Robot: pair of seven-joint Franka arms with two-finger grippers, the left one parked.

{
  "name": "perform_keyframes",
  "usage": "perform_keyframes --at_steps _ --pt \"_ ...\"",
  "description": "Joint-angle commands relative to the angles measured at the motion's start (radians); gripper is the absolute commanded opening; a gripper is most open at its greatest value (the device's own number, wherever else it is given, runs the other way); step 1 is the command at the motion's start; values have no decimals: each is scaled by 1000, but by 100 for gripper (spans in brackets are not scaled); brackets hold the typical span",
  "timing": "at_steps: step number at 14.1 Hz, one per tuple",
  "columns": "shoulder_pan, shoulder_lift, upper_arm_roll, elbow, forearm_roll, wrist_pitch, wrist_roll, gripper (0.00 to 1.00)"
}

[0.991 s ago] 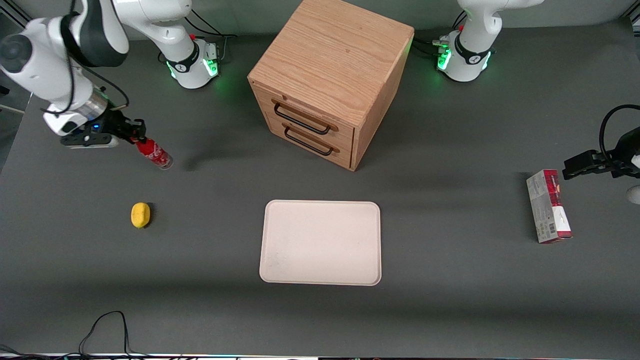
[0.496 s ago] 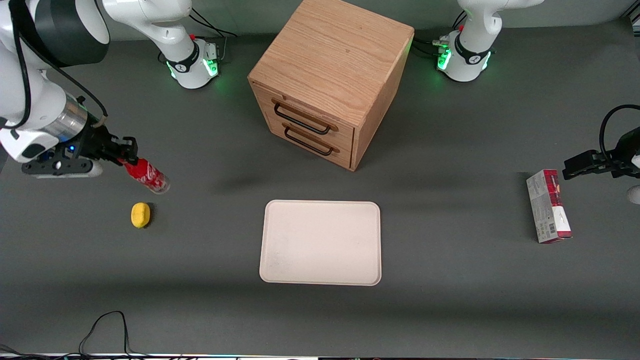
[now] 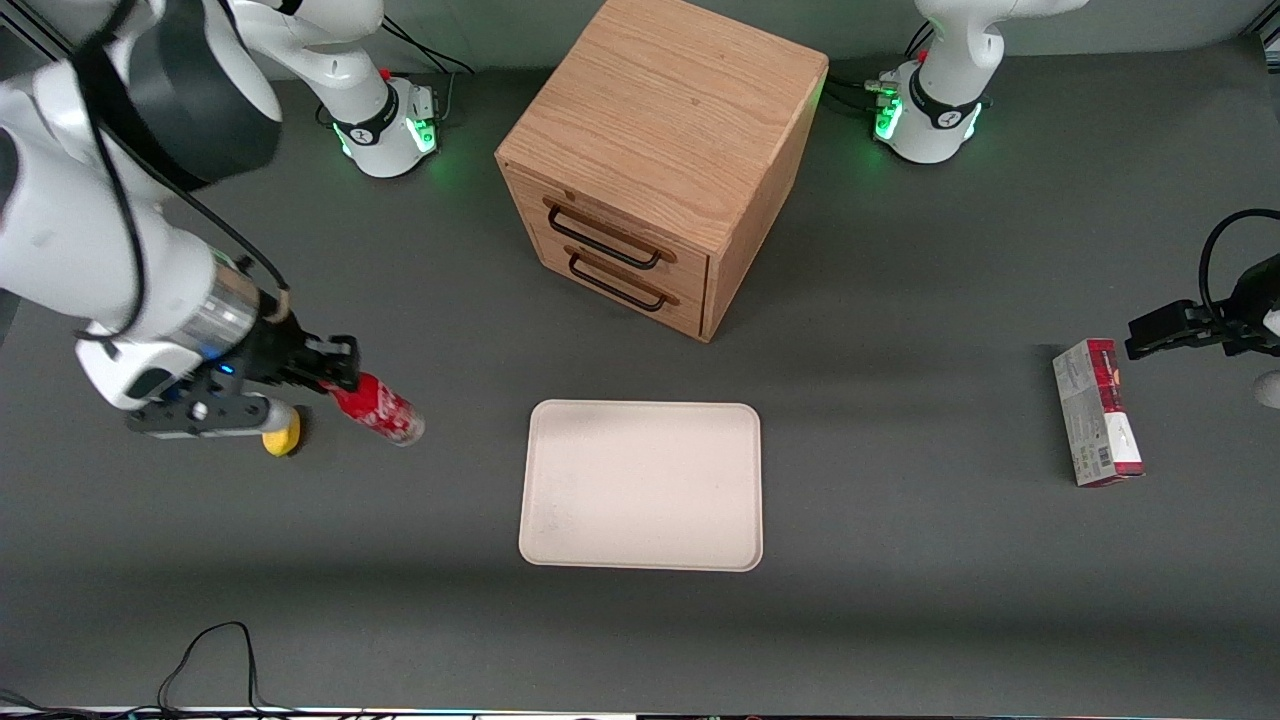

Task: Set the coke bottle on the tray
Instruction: 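Lift the bottle and carry it over the white tray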

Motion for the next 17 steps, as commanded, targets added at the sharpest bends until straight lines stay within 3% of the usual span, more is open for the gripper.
perform_keyframes --at_steps 1,8,11,17 --pt "10 146 111 164 -95 -21 105 0" --pt "91 338 140 173 -165 225 208 0" --pt "119 422 134 171 -229 308 208 0" --pt "130 486 98 155 -231 390 197 0"
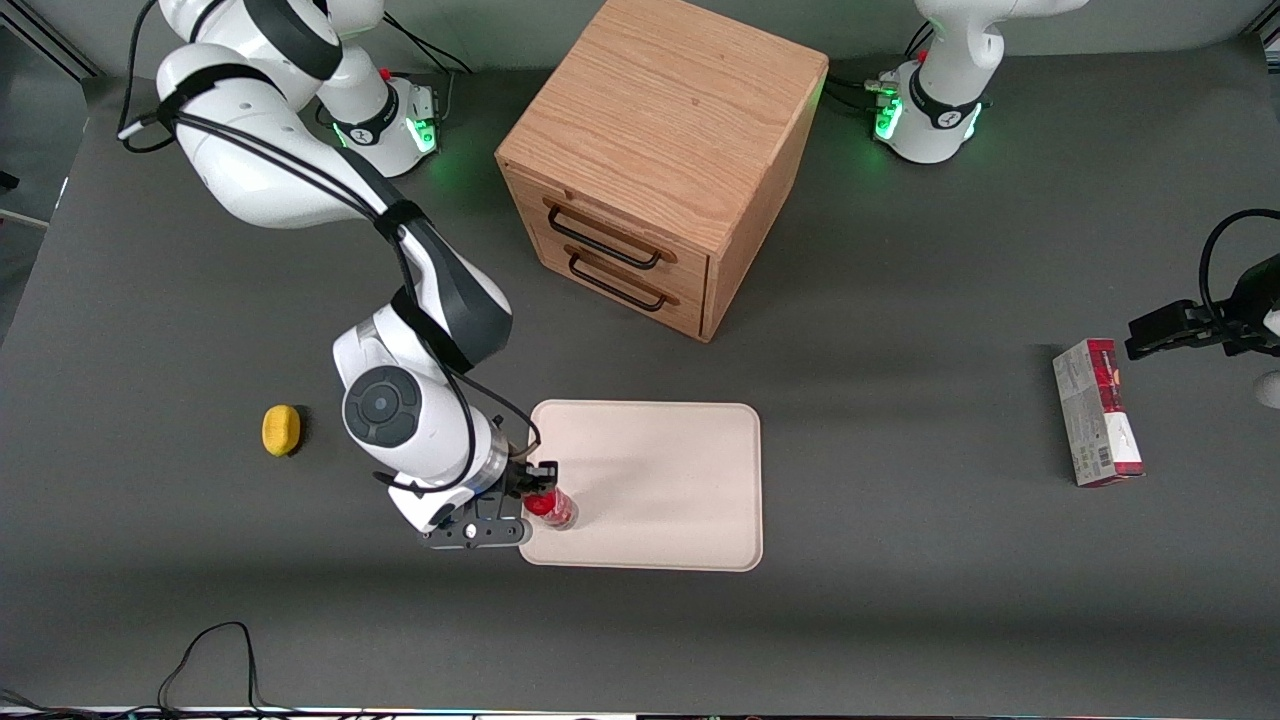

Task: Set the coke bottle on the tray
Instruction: 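Lower the bottle upright onto the tray and open the right gripper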

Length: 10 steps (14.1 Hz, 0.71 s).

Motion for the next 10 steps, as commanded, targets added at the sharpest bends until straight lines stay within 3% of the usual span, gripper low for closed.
perform_keyframes --at_steps 1,3,4,5,7,8,9,10 --pt "13 4 -5 39 -23 -5 16 0" --pt "13 6 -11 36 -25 -3 16 0" --pt "13 6 -14 27 -25 -3 16 5" --pt "13 6 -20 20 -25 -2 16 21" --pt "14 6 -21 5 -25 3 19 37" --pt "14 6 -21 0 -25 15 23 53" --pt "14 4 -26 -4 -34 23 26 93" --pt "14 1 -26 -3 -37 35 37 100"
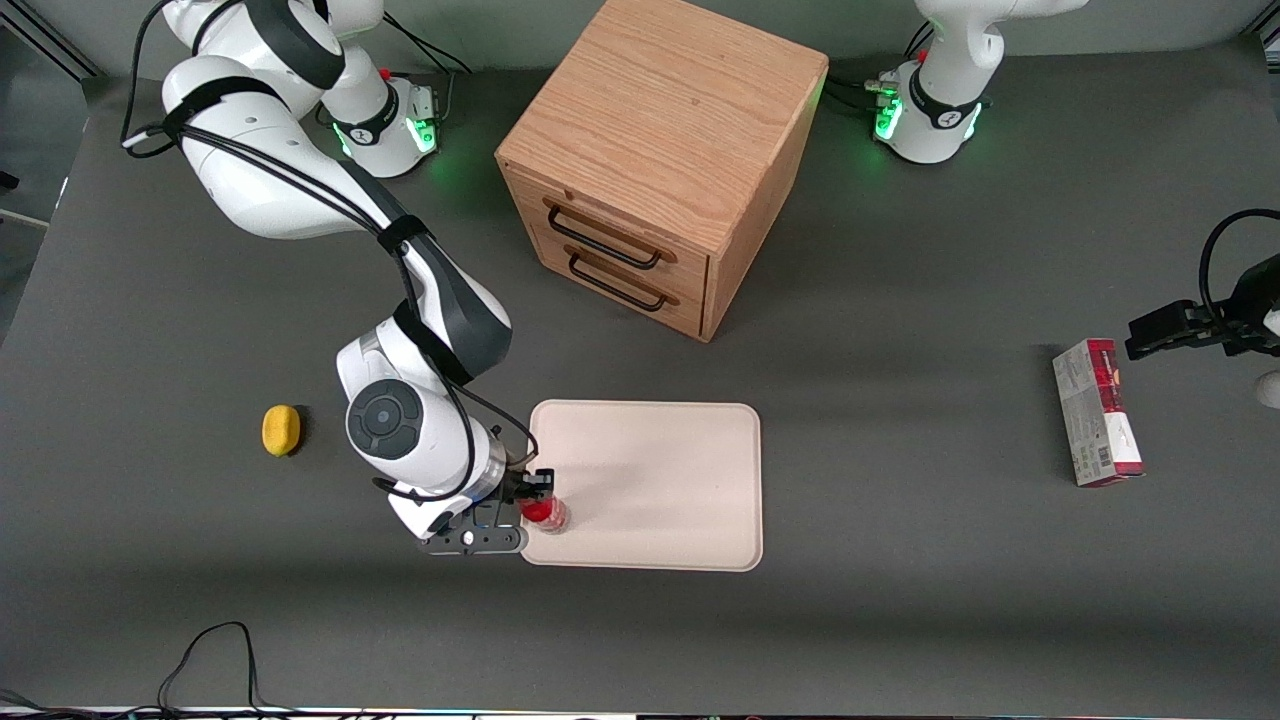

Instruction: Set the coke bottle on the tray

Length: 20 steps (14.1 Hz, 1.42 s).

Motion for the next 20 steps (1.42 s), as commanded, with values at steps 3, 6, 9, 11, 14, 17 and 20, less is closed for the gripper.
perform_keyframes --at_steps 3,6,9,11,14,17,20 --pt "11 -33 -13 -2 -31 35 49 100" --pt "-2 -187 -51 -132 -8 25 39 100" --pt "2 -431 -215 -332 236 -18 -116 100" --pt "-1 -559 -298 -399 287 -169 -261 100" --pt "-44 -730 -381 -520 295 -308 -372 100" --pt "-44 -950 -490 -723 308 -308 -425 100" --pt "-76 -993 -509 -725 327 -388 -426 100"
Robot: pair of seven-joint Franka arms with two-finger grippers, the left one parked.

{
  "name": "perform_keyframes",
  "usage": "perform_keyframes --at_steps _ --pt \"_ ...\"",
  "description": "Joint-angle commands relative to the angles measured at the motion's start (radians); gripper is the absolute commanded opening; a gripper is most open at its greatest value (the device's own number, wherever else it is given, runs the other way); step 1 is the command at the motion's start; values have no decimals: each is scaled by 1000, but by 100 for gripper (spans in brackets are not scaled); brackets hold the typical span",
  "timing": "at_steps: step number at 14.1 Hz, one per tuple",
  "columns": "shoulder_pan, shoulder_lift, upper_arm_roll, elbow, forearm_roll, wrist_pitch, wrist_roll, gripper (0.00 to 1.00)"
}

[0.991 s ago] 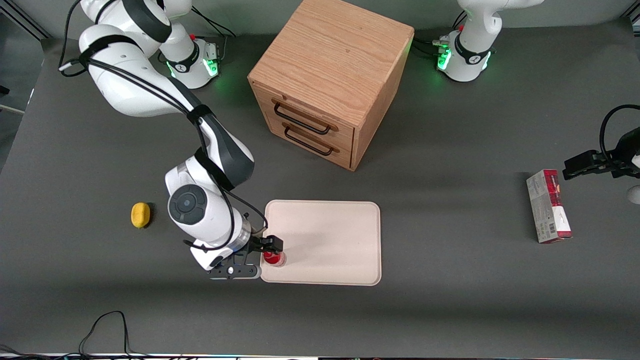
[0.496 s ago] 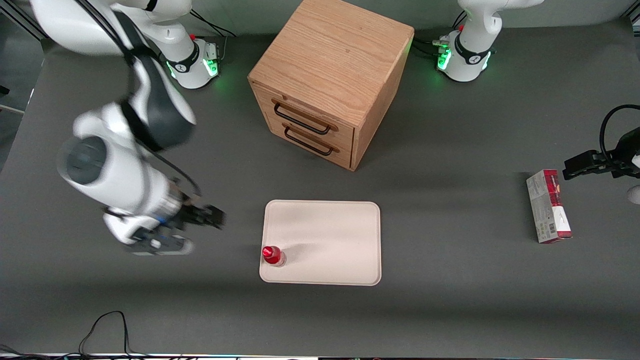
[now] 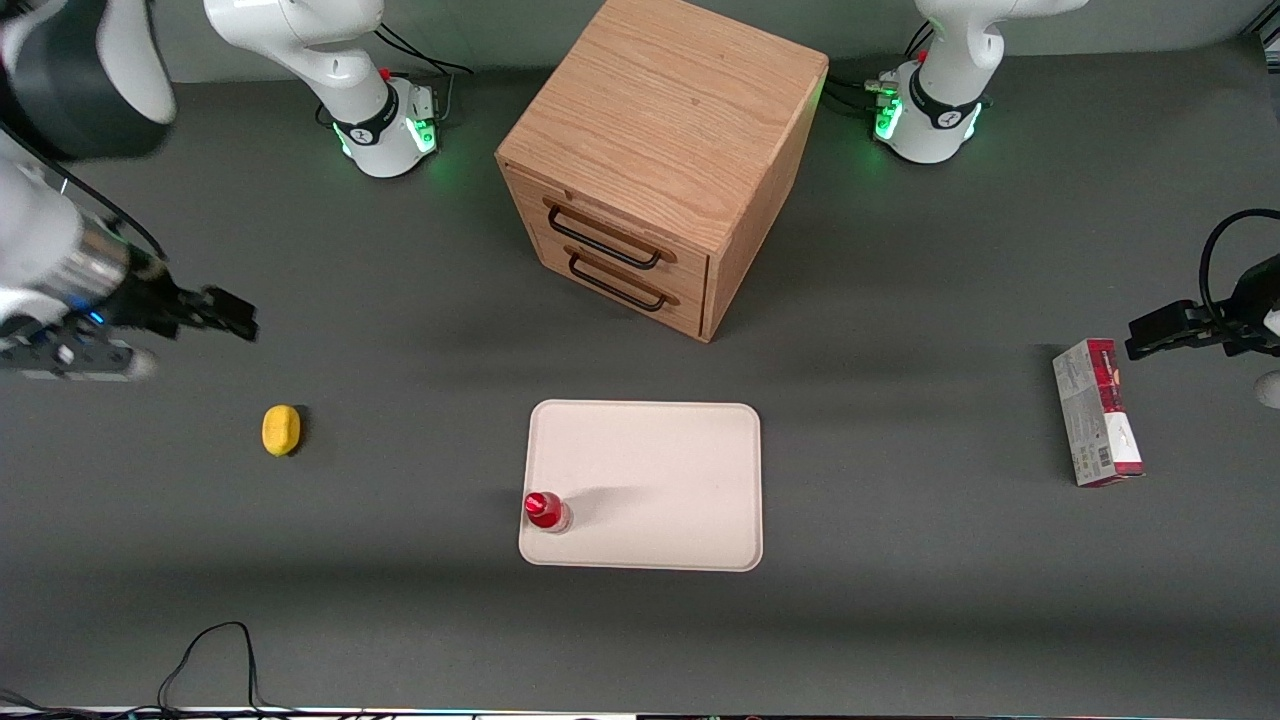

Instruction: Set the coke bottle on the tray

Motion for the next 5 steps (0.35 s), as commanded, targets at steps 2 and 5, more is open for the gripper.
perform_keyframes --at_steps 2,5 --pt "-25 -60 -5 -25 66 -38 -14 100" --pt "-27 -57 -3 -8 67 -31 -14 100"
